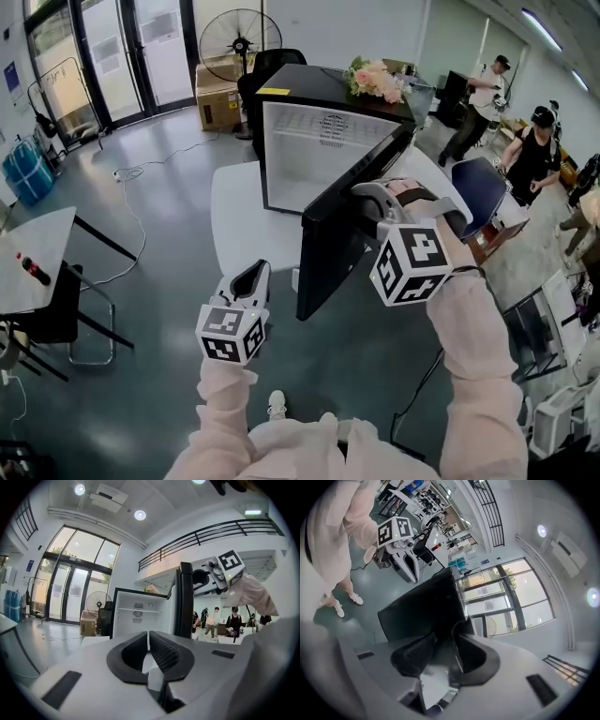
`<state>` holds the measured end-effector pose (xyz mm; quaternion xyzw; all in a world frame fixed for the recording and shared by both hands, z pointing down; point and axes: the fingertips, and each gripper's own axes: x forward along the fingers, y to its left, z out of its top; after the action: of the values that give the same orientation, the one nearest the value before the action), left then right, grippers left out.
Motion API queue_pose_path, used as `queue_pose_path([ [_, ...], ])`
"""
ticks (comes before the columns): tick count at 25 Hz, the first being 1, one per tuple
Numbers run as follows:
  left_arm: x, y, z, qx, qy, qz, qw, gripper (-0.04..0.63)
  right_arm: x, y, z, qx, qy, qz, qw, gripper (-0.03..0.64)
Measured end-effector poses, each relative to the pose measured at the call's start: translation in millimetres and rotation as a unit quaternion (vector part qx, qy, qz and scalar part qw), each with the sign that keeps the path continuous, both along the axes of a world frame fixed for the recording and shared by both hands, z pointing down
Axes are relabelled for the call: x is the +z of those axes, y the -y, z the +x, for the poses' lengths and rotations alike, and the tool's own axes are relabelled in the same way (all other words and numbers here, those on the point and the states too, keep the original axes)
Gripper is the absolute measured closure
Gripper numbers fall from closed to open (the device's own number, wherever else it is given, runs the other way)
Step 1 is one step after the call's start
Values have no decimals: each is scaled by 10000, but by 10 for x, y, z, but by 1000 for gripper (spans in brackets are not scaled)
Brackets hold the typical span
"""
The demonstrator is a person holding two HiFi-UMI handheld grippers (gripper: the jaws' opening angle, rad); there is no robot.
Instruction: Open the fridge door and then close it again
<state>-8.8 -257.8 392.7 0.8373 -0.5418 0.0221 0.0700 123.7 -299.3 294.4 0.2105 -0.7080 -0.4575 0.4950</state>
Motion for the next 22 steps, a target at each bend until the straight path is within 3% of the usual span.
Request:
queue_pose_path([
  [22, 110, -400, 1044, 248, 64, -46, 9997, 583, 67, -522, 1404, -376, -483, 4, 9981, 446],
])
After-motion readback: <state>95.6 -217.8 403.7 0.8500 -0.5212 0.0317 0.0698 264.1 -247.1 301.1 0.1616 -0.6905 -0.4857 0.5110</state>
